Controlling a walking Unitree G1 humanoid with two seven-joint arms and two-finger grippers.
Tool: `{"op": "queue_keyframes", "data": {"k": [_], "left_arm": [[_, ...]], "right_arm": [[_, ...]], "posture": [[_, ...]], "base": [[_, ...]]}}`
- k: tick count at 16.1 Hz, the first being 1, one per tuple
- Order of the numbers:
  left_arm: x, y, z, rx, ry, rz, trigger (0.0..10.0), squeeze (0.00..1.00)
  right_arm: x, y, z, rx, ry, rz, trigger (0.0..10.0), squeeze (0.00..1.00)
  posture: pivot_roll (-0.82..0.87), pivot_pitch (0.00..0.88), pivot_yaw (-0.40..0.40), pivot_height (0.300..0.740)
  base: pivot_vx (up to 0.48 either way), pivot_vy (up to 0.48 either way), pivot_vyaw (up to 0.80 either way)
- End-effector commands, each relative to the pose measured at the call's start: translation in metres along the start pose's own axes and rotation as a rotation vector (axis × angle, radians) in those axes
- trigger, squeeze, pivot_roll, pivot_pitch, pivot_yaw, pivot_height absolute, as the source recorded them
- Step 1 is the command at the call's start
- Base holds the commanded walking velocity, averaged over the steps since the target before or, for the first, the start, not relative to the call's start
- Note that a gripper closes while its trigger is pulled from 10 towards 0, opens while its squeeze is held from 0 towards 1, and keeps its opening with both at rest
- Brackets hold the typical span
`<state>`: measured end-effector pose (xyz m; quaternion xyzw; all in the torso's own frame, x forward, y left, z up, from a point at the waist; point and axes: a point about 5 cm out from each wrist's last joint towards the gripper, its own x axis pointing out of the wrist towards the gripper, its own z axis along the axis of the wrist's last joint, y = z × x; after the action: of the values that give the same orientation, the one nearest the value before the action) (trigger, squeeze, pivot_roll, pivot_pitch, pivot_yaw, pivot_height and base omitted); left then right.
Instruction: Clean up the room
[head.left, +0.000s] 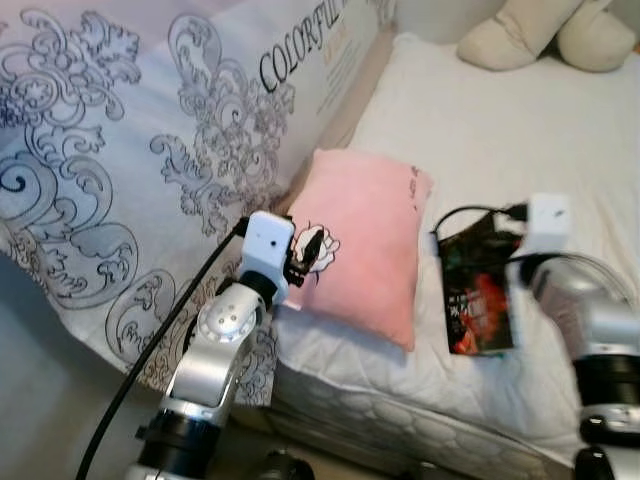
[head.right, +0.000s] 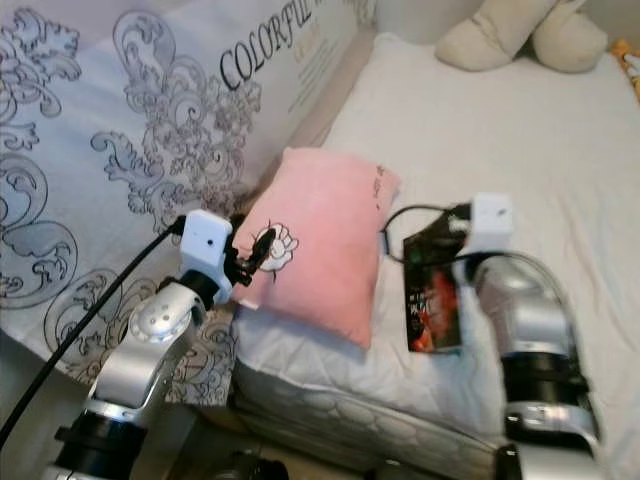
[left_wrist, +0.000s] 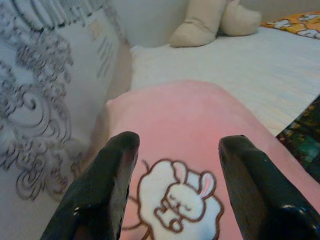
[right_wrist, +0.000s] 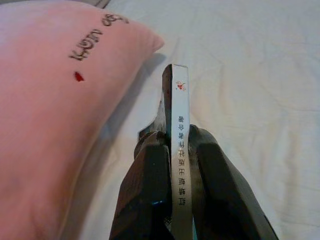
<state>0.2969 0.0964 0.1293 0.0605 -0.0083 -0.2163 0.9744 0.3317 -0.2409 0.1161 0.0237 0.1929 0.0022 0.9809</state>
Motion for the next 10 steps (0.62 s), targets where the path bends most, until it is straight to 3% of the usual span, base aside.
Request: {"op": "queue_keyframes", "data": {"k": [1, 3, 5, 9, 10], "left_arm": [[0.004, -0.004, 0.019, 0.075, -0.075, -0.043, 10.0, 0.0], [0.008, -0.018, 0.038, 0.174, -0.157, -0.137, 10.0, 0.0], [0.009, -0.022, 0.047, 0.207, -0.195, -0.162, 10.0, 0.0], [0.013, -0.027, 0.051, 0.269, -0.215, -0.202, 10.0, 0.0], [0.012, -0.034, 0.047, 0.211, -0.186, -0.272, 10.0, 0.0]], "right_arm": [[0.005, -0.002, -0.015, 0.014, 0.033, -0.035, 0.0, 0.0], [0.012, 0.002, -0.02, 0.079, 0.0, -0.077, 0.0, 0.0], [0.019, 0.01, -0.017, 0.13, -0.042, -0.077, 0.0, 0.0], [0.033, 0.024, -0.021, 0.393, -0.06, -0.086, 0.0, 0.0], [0.035, 0.027, -0.028, 0.509, -0.049, -0.078, 0.0, 0.0]], "posture": [[-0.07, 0.012, 0.097, 0.74], [-0.07, 0.009, 0.101, 0.74], [-0.08, 0.008, 0.103, 0.74], [-0.07, 0.007, 0.105, 0.74], [-0.07, 0.007, 0.105, 0.74]], "base": [[0.0, 0.0, 0.0], [0.0, 0.0, 0.0], [0.0, 0.0, 0.0], [0.0, 0.0, 0.0], [0.0, 0.0, 0.0]]}}
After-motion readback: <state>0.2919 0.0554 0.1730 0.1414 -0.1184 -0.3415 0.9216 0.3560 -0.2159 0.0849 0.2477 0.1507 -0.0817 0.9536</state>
